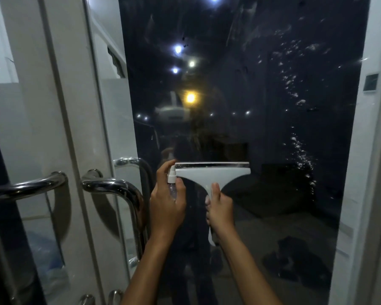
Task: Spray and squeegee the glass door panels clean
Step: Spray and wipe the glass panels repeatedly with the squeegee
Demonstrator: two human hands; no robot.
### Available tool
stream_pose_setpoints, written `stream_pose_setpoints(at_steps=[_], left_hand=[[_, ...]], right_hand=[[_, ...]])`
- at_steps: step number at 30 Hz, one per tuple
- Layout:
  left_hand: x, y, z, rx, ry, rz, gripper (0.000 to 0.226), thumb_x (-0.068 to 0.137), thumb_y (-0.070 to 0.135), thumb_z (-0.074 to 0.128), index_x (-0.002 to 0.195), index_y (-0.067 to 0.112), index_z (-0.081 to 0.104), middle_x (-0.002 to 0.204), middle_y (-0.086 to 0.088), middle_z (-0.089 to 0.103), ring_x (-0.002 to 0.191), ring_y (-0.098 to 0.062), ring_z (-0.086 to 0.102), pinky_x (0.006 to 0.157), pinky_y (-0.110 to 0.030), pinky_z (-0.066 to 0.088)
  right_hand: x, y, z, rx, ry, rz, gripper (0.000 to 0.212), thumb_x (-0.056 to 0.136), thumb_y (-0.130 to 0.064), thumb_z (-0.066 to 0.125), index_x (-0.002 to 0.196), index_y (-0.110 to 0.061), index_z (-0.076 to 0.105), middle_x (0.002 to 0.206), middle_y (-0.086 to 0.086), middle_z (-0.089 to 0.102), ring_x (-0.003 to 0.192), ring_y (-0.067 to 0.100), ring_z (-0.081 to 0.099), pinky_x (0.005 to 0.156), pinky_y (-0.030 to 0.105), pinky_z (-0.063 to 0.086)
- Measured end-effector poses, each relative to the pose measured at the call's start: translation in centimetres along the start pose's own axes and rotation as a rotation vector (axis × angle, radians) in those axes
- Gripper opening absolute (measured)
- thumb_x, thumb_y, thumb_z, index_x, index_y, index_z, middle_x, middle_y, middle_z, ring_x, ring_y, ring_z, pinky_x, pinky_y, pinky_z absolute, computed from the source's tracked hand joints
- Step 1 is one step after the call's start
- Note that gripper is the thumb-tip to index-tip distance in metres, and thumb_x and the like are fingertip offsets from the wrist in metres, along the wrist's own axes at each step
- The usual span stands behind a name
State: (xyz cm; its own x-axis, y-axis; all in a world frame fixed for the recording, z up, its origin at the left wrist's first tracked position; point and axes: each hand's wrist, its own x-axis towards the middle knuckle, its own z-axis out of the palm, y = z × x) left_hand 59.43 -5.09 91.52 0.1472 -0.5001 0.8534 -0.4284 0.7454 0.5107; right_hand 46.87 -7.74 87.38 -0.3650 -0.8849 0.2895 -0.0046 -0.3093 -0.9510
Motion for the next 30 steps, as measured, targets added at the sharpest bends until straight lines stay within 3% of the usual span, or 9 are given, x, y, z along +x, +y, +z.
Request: stream_pose_setpoints(at_steps=[5, 12, 17, 21, 25, 30], left_hand=[[1.5, 1.3, 0.4, 0.007, 0.007, 0.026, 0.036, 0.101, 0.025, 0.048, 0.135, 0.034, 0.042, 0.087, 0.006, 0.063, 0.069, -0.008, 0.062, 0.057, -0.021, 0.051], [1.6, 1.6, 0.1, 0.021, 0.022, 0.024, 0.034, 0.099, 0.031, 0.047, 0.133, 0.035, 0.043, 0.088, 0.005, 0.063, 0.072, -0.007, 0.061, 0.061, -0.027, 0.051], [2.1, 2.0, 0.1, 0.038, 0.037, 0.024, 0.033, 0.101, 0.028, 0.048, 0.133, 0.034, 0.043, 0.091, 0.004, 0.062, 0.074, -0.007, 0.06, 0.061, -0.025, 0.049], [3.0, 2.8, 0.6, 0.088, 0.003, 0.033, 0.034, 0.103, 0.022, 0.049, 0.136, 0.028, 0.044, 0.084, 0.0, 0.061, 0.065, -0.009, 0.058, 0.054, -0.014, 0.041], [4.2, 3.0, 0.8, 0.149, -0.007, 0.035, 0.032, 0.102, 0.022, 0.047, 0.133, 0.029, 0.041, 0.083, -0.002, 0.062, 0.066, -0.012, 0.059, 0.054, -0.025, 0.041], [4.9, 2.9, 0.9, 0.191, 0.025, 0.035, 0.029, 0.102, 0.021, 0.047, 0.129, 0.027, 0.041, 0.088, -0.004, 0.062, 0.07, -0.014, 0.059, 0.056, -0.03, 0.042]], right_hand=[[4.0, -7.2, 0.2, -0.032, 0.045, -0.126, 0.059, 0.1, -0.056, 0.039, 0.058, -0.018, 0.053, 0.048, -0.004, 0.05, 0.047, 0.017, 0.048, 0.055, 0.033, 0.037], [1.7, -0.2, -3.2, -0.166, 0.028, -0.041, 0.062, 0.101, -0.055, 0.04, 0.051, -0.018, 0.05, 0.044, -0.006, 0.049, 0.048, 0.017, 0.049, 0.06, 0.033, 0.04], [3.1, -5.0, -3.6, -0.31, -0.002, -0.232, 0.059, 0.102, -0.052, 0.04, 0.059, -0.015, 0.057, 0.061, -0.002, 0.061, 0.064, 0.019, 0.061, 0.063, 0.03, 0.042], [4.1, -7.6, -6.0, -0.473, -0.092, -0.365, 0.059, 0.102, -0.05, 0.042, 0.056, -0.017, 0.057, 0.058, -0.006, 0.06, 0.062, 0.012, 0.058, 0.061, 0.03, 0.037], [4.7, -6.5, -8.6, -0.67, -0.138, -0.441, 0.066, 0.098, -0.061, 0.039, 0.057, -0.01, 0.047, 0.051, -0.003, 0.051, 0.052, 0.013, 0.051, 0.054, 0.034, 0.033], [5.2, -6.9, -10.9, -0.7, -0.169, -0.482, 0.063, 0.095, -0.064, 0.04, 0.051, -0.02, 0.044, 0.046, -0.009, 0.048, 0.046, 0.009, 0.044, 0.052, 0.032, 0.032]])
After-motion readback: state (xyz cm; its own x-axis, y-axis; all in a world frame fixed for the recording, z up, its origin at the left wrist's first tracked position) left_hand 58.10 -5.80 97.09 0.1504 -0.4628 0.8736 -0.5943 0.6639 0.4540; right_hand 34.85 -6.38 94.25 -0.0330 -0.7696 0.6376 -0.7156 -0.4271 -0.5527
